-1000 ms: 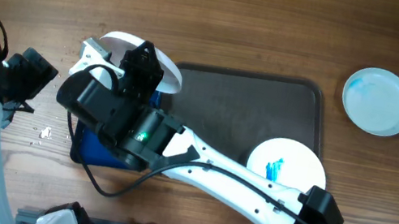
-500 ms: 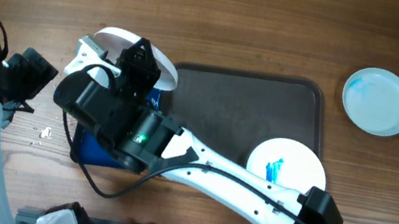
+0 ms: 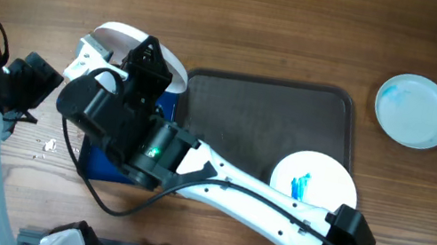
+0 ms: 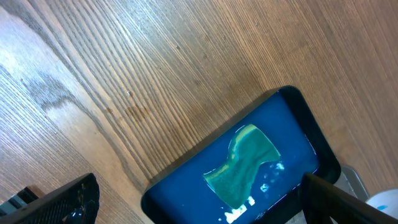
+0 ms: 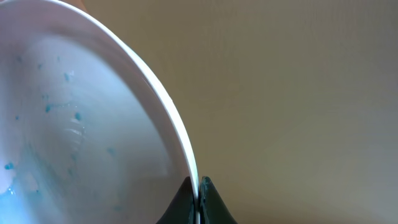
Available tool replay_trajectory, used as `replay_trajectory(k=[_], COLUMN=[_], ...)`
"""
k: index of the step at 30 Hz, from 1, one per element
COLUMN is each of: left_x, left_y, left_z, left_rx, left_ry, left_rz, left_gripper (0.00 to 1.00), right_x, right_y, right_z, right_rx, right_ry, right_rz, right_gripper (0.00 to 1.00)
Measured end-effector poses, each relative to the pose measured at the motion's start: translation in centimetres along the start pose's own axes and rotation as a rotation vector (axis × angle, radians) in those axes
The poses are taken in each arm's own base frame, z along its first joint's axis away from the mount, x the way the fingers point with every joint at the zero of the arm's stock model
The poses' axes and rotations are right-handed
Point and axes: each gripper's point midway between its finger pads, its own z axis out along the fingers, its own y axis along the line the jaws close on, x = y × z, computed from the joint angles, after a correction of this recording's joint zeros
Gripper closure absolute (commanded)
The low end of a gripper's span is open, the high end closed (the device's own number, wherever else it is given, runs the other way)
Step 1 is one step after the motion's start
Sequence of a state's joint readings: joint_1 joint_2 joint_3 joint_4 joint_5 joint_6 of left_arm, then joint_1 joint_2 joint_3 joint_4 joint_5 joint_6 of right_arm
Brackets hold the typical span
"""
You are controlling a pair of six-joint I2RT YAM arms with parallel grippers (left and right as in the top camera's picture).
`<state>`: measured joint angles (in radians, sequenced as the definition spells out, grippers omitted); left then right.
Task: Clean dirty plates on tray and stack at the side
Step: 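Tilt the held plate over the blue tray to drain it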
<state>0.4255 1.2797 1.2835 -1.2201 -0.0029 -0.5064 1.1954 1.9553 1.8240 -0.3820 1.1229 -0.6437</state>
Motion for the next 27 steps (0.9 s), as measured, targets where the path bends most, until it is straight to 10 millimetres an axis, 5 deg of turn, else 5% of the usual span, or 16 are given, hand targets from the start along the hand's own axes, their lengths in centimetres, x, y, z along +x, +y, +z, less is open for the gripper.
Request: replay_trajectory(k=[9, 15, 22, 27], left_x=[0.0, 0.0, 0.0, 0.0], left_y=[0.0, 0.0, 0.0, 0.0], left_z=[0.0, 0.0, 0.0, 0.0], left_rx=[0.000, 0.000, 0.000, 0.000], left_ry=[0.000, 0.000, 0.000, 0.000], left_rz=[0.000, 0.000, 0.000, 0.000], left_gripper=[0.00, 0.00, 0.00, 0.00], right_x=[-0.2, -0.1, -1.6, -1.0], right_y=[0.3, 4.5, 0.4, 3.7], right_z=[0.0, -0.5, -0.1, -1.1], right_rx=[-0.017, -0.227, -0.040, -0.171], right_ry=[-0.010, -0.033, -0.060, -0.060], right_rz=[0.106, 0.177, 0.218, 0.089], right_gripper=[0.96, 0.95, 0.96, 0.96])
